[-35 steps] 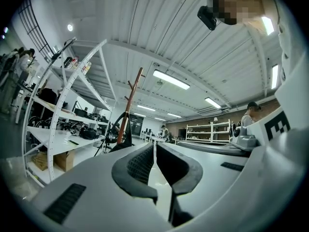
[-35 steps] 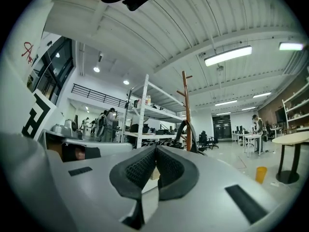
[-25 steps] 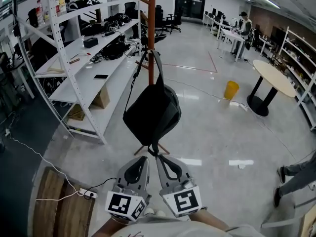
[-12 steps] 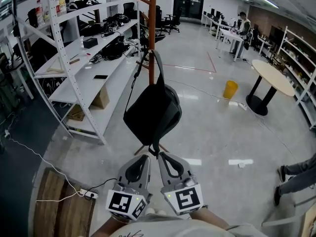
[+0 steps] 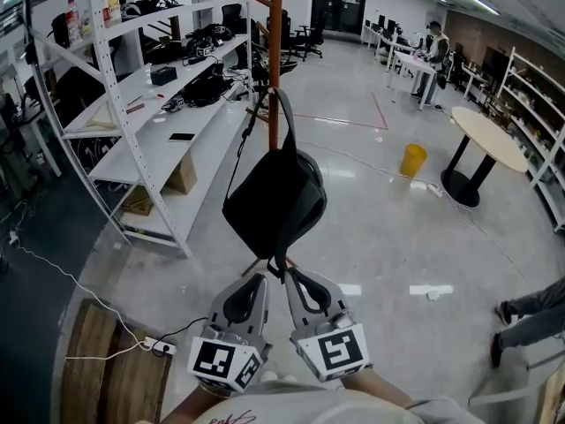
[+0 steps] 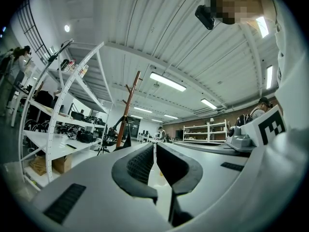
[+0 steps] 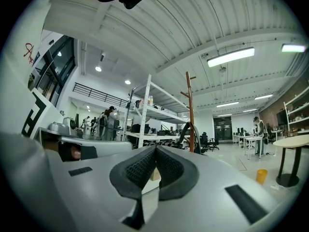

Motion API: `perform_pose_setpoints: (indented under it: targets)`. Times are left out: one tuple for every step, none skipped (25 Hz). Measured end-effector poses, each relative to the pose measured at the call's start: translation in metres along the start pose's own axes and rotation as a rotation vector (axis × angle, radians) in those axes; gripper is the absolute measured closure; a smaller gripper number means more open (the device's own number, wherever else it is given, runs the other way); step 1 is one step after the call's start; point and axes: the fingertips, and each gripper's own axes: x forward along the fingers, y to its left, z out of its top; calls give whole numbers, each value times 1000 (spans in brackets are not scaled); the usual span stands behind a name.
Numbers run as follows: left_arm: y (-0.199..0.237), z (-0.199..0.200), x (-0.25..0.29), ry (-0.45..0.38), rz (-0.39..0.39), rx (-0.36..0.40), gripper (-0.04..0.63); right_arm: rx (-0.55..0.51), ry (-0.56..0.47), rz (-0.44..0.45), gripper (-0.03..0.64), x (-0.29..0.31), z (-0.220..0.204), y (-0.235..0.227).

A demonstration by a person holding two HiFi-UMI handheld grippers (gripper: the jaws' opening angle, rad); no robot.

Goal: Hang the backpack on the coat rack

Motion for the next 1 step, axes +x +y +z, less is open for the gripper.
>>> perform_pose_setpoints:
  targets:
    - [0,0,0,0,2,-1,563,1,0,2,598,0,0,1]
